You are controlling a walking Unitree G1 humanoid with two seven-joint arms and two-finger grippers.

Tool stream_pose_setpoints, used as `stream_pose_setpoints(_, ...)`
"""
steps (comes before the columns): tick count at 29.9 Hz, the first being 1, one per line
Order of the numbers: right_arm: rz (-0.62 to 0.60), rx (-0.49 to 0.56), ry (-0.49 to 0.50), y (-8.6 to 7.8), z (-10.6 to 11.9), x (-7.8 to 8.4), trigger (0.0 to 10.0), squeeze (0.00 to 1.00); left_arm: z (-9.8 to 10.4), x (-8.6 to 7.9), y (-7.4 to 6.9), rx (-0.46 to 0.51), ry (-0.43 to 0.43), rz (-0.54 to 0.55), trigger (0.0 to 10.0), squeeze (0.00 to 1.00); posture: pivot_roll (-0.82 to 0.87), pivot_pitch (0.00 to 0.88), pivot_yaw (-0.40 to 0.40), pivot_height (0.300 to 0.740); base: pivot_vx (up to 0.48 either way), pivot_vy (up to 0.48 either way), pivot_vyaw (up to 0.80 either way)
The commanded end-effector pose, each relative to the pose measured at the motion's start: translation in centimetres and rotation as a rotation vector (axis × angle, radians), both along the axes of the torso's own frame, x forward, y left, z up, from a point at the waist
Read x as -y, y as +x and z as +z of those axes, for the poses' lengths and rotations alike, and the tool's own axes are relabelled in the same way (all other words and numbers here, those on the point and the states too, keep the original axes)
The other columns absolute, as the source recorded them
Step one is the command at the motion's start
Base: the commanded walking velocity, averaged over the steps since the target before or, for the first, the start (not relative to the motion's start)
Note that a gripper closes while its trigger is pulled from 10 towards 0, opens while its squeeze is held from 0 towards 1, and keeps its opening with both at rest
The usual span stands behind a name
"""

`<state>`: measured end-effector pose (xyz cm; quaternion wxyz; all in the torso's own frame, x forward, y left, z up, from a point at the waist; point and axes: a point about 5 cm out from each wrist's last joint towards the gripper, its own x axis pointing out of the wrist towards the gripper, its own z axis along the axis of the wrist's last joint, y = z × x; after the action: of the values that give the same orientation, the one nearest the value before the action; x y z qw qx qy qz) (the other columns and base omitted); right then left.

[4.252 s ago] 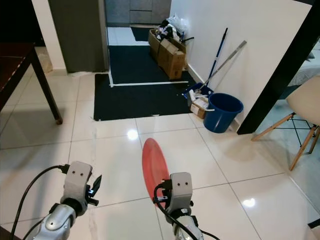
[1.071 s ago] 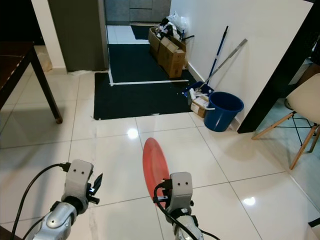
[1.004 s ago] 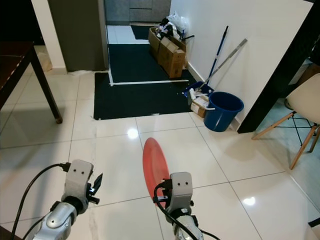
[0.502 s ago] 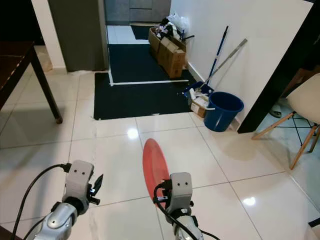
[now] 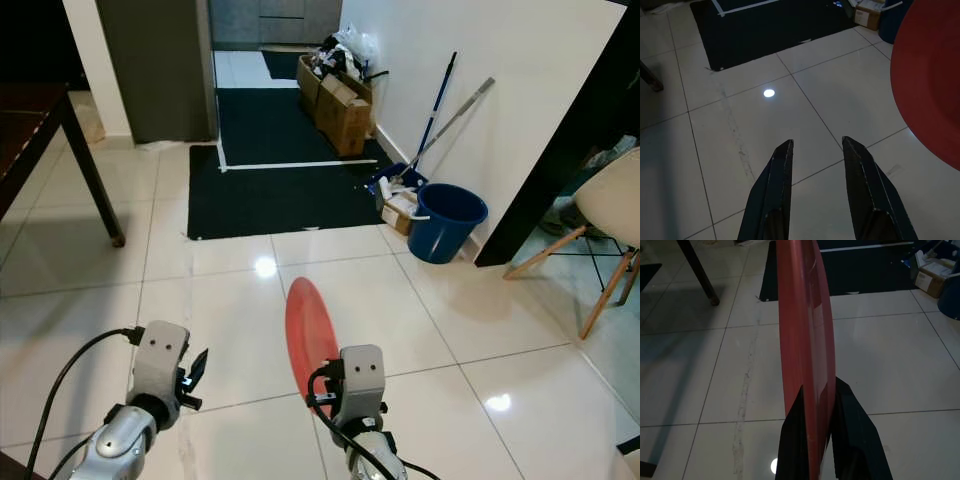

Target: Setting the table

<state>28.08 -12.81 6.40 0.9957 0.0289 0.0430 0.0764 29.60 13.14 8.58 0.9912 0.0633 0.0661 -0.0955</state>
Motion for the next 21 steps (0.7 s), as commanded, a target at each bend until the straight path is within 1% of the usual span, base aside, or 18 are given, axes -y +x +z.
stream_pose_setpoints(1, -0.006, -0.022, 0.0, -0.4, -0.5, 0.1, 10.0, 0.0, -1.0, 0.0, -0.6, -0.041, 0.011, -0.005, 10.0, 0.0, 0.13, 0.108, 0.043, 0.74, 0.0, 0.0, 0.0)
stream_pose_setpoints(11, -0.011, -0.023, 0.004, -0.5, -0.6, 0.1, 10.0, 0.0, -1.0, -0.1, -0.6, -0.042, 0.015, -0.006, 10.0, 0.0, 0.13, 0.113, 0.045, 0.74, 0.0, 0.0, 0.0)
stream_pose_setpoints(15, -0.014, -0.015, 0.002, -0.4, -0.3, 0.2, 10.0, 0.0, -0.9, -0.6, -0.4, -0.034, 0.013, 0.02, 10.0, 0.0, 0.12, 0.113, 0.044, 0.74, 0.0, 0.0, 0.0)
stream_pose_setpoints(17, -0.023, -0.01, -0.011, -0.3, -0.2, 0.8, 10.0, 0.0, -0.8, -1.1, -0.3, -0.027, 0.029, 0.03, 10.0, 0.0, 0.12, 0.113, 0.043, 0.74, 0.0, 0.0, 0.0)
stream_pose_setpoints(18, -0.037, -0.01, -0.025, -0.3, -0.3, 1.6, 10.0, 0.0, -0.8, -1.7, -0.3, -0.03, 0.037, 0.033, 10.0, 0.0, 0.12, 0.113, 0.043, 0.74, 0.0, 0.0, 0.0)
stream_pose_setpoints(19, -0.041, -0.011, -0.028, -0.3, -0.3, 1.7, 10.0, 0.0, -0.8, -1.8, -0.3, -0.032, 0.038, 0.032, 10.0, 0.0, 0.12, 0.113, 0.043, 0.74, 0.0, 0.0, 0.0)
stream_pose_setpoints(21, -0.06, -0.031, -0.046, -0.4, -0.7, 2.8, 10.0, 0.0, -1.2, -2.3, -0.6, -0.051, 0.052, 0.027, 10.0, 0.0, 0.11, 0.11, 0.04, 0.74, 0.0, 0.0, 0.0)
